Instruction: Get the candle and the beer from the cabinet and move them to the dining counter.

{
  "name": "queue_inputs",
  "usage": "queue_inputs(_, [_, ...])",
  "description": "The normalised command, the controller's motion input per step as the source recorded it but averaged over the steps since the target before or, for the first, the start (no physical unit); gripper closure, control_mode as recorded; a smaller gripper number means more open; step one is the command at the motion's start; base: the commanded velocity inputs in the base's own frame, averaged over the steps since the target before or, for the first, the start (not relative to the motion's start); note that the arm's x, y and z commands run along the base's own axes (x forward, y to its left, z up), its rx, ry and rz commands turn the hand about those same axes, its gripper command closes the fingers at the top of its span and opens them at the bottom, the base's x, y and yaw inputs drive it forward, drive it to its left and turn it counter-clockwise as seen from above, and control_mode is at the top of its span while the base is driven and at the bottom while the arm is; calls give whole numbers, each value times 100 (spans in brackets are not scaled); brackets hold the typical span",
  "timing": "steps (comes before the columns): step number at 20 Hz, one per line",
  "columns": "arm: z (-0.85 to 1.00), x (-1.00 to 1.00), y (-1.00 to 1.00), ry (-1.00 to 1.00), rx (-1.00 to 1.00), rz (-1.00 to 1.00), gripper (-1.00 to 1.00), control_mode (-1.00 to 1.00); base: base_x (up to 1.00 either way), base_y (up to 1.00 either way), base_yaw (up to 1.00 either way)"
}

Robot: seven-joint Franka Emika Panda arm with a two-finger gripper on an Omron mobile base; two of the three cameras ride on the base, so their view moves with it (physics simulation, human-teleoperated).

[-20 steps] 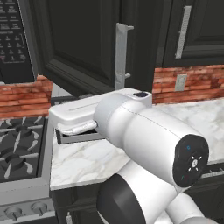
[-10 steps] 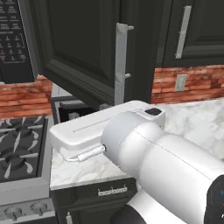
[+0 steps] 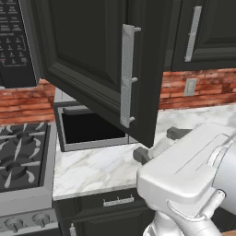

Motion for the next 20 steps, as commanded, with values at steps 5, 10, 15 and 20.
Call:
queue_inputs(5, [0,0,-100,-11,3,51,-100,-100,0,0,0])
queue_inputs(10, [0,0,-96,-13,2,45,-100,-100,0,0,0])
queue_inputs(15, [4,42,-56,-9,7,30,-100,-100,0,0,0])
queue_inputs(20, [10,73,-33,0,11,18,-100,-100,0,0,0])
